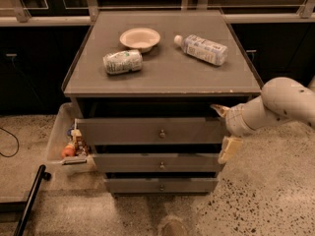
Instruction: Open top drawer
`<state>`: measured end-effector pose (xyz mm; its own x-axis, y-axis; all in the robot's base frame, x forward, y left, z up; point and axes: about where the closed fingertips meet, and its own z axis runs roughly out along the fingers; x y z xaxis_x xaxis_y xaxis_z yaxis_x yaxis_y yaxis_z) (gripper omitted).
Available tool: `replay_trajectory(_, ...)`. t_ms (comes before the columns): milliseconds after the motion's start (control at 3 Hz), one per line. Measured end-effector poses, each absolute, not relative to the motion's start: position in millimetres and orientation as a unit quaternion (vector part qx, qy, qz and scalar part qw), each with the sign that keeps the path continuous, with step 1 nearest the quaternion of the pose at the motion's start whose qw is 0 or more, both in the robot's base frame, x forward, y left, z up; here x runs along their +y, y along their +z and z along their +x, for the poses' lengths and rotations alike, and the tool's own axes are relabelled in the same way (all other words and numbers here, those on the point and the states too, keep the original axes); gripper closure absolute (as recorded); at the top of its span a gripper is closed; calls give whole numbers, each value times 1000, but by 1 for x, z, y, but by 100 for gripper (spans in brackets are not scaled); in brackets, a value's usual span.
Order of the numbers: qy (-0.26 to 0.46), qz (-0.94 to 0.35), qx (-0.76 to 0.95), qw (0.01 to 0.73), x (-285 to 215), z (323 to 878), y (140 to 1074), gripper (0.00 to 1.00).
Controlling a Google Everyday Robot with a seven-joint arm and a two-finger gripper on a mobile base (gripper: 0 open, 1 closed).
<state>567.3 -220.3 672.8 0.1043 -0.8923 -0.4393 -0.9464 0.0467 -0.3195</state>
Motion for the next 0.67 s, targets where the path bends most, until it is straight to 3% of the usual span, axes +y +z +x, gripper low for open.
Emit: replay_trajectory(667, 74, -712, 636, 289, -186, 594, 643, 0)
